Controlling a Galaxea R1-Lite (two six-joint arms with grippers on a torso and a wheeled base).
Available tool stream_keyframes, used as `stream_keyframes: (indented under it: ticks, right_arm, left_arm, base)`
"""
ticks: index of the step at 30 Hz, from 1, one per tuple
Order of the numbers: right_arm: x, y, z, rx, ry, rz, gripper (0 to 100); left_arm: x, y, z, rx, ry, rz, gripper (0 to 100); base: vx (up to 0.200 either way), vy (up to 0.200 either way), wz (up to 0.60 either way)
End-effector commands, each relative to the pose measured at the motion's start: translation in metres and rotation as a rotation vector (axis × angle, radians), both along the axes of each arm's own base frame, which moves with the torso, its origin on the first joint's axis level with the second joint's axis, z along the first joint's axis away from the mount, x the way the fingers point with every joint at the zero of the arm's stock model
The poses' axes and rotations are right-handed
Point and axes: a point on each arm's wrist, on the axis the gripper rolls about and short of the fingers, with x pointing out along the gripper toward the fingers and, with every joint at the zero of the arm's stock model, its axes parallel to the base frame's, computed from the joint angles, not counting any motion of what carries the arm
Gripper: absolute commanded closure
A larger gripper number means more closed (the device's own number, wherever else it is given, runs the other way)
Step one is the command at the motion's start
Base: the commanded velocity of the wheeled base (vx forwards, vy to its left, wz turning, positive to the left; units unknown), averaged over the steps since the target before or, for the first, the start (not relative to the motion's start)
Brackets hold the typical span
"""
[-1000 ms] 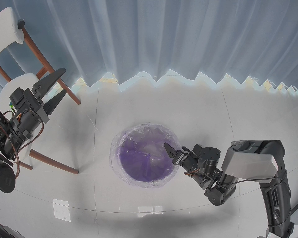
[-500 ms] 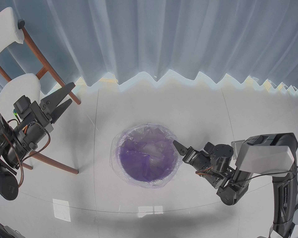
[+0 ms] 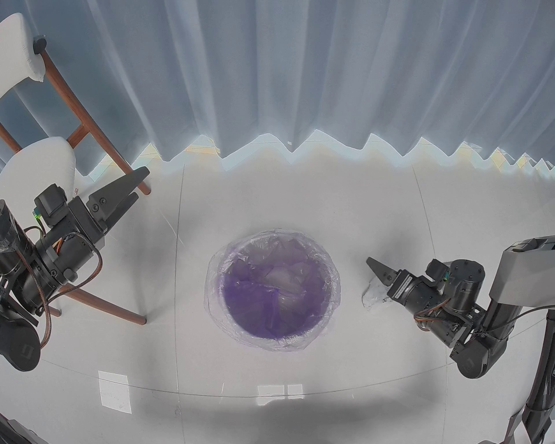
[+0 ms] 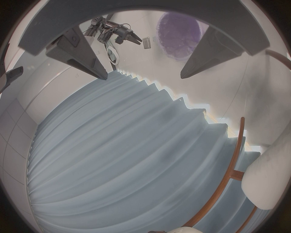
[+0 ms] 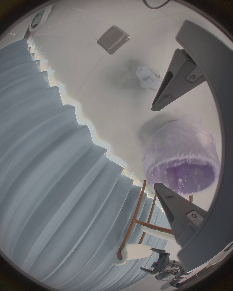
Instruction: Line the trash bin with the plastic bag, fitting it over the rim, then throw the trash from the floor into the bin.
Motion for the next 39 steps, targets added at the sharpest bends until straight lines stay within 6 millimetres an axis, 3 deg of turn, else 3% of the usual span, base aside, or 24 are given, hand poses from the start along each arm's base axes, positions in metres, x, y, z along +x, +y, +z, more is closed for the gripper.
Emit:
stream_keyframes:
  ticks: [1,8,13,14,24,29,30,39]
  right_arm:
    - [0.000,-0.038,-0.006,-0.030,0.051,-0.080,0]
    - [0.040,-0.076,-0.065,-0.137,0.182,-0.163,0]
    - [0.067,-0.091,-0.134,-0.358,0.213,-0.144,0]
    - [0.069,-0.091,-0.139,-0.367,0.206,-0.138,0]
    - [0.117,-0.077,-0.131,-0.365,0.250,-0.100,0]
    - [0.123,-0.077,-0.129,-0.349,0.293,-0.102,0]
    - [0.140,-0.075,-0.124,-0.331,0.328,-0.103,0]
    - [0.164,-0.071,-0.116,-0.323,0.430,-0.099,0]
  left_arm:
    - [0.005,0.004,0.007,-0.005,-0.028,0.022,0]
    - [0.009,0.024,0.016,-0.005,-0.064,0.100,0]
    - [0.007,0.022,0.015,-0.002,-0.064,0.092,0]
    - [0.007,0.022,0.015,-0.002,-0.064,0.091,0]
    - [0.006,0.015,0.011,-0.001,-0.044,0.061,0]
    - [0.005,0.015,0.009,0.000,-0.037,0.058,0]
    - [0.006,0.013,0.007,0.001,-0.031,0.049,0]
    - [0.008,0.015,0.005,0.002,-0.014,0.058,0]
  base:
    - [0.000,0.000,0.00]
    - [0.000,0.000,0.00]
    - [0.000,0.000,0.00]
    - [0.000,0.000,0.00]
    - [0.000,0.000,0.00]
    - [0.000,0.000,0.00]
    - [0.000,0.000,0.00]
    - [0.000,0.000,0.00]
